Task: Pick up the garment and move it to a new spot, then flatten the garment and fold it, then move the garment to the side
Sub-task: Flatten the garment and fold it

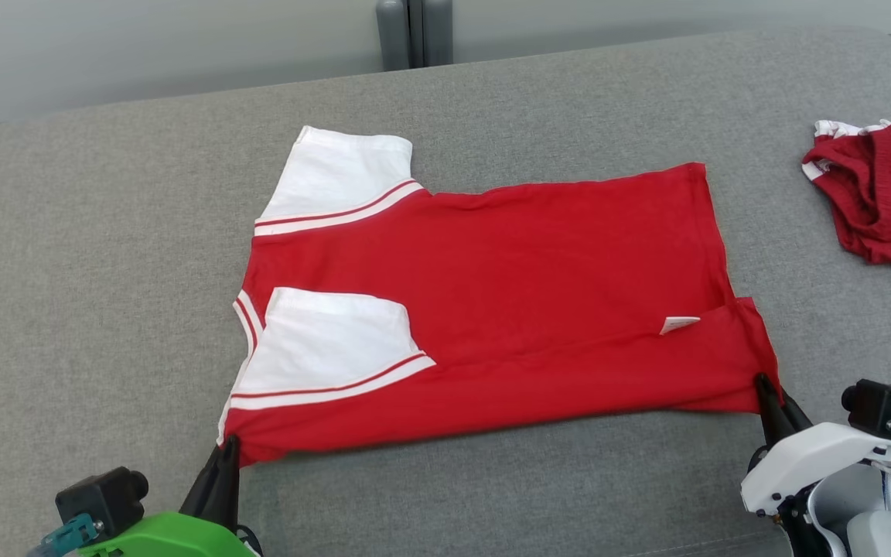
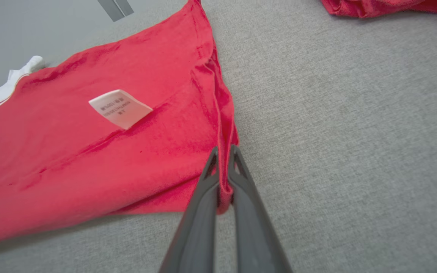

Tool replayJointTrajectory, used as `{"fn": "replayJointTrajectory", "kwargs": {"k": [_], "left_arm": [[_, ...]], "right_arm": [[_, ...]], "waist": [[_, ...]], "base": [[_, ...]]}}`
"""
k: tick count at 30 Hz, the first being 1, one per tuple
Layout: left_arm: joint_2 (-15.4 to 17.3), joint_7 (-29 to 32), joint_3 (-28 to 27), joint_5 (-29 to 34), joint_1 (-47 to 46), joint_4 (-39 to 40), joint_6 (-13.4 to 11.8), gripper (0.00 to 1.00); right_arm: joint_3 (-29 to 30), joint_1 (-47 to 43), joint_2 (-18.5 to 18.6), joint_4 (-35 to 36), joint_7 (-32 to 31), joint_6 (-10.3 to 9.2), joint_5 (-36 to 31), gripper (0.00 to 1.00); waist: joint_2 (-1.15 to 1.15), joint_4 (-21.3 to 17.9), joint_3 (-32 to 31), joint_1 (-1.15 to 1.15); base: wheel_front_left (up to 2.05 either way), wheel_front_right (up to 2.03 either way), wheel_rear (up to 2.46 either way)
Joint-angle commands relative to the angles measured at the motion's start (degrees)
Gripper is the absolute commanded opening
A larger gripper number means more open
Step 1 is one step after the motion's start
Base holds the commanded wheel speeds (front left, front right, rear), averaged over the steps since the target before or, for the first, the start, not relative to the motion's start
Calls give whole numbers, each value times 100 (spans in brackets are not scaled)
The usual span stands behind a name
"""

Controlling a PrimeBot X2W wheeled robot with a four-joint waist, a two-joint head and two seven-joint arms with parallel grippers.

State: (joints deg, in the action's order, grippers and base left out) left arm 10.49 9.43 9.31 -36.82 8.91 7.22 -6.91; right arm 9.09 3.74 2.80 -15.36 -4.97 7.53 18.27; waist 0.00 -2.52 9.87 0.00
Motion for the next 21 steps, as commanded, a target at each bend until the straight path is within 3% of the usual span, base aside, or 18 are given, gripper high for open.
{"fn": "replayJointTrajectory", "kwargs": {"k": [1, 2, 3, 4, 5, 6, 10, 14, 21], "left_arm": [[15, 25, -45, -56, 147, 40, -67, 0], [16, 46, -50, -58, 207, 40, -86, 0], [27, 34, -49, -45, 258, 27, -120, 0], [36, 42, -39, -23, 278, 10, -125, 25], [31, 41, -29, -24, 289, -5, -125, 57], [27, 20, -32, -24, 282, -23, -130, 100], [125, -64, -143, 47, 161, -91, -169, 100], [539, 7, -305, 255, -366, -106, -104, 100], [1274, 791, -60, 739, -2254, -274, 171, 100]], "right_arm": [[14, -119, 19, 109, -11, -10, 84, 0], [22, -159, 20, 158, -11, -11, 95, 0], [26, -213, 22, 206, -18, -10, 96, 19], [29, -246, 21, 231, -30, -10, 108, 43], [33, -268, 20, 258, -32, -11, 120, 93], [40, -279, 21, 288, -37, -11, 117, 100], [105, -326, 17, 413, 11, -10, 82, 100], [168, -210, 18, 651, 82, -10, -2, 100], [-64, 290, 15, 1043, 97, -9, -152, 100]], "waist": [[0, -37, 50, 0], [0, -45, 62, 0], [0, -55, 75, 0], [0, -64, 87, 0], [0, -72, 98, 0], [0, -83, 108, 0], [0, -146, 159, 0], [0, -293, 292, 0], [0, -528, 714, 0]], "base": [[0, 0, 0], [0, 0, 0], [0, 0, 0], [0, 0, 0], [0, 0, 0], [0, 0, 0], [0, 0, 0], [0, 0, 0], [0, 0, 0]]}}
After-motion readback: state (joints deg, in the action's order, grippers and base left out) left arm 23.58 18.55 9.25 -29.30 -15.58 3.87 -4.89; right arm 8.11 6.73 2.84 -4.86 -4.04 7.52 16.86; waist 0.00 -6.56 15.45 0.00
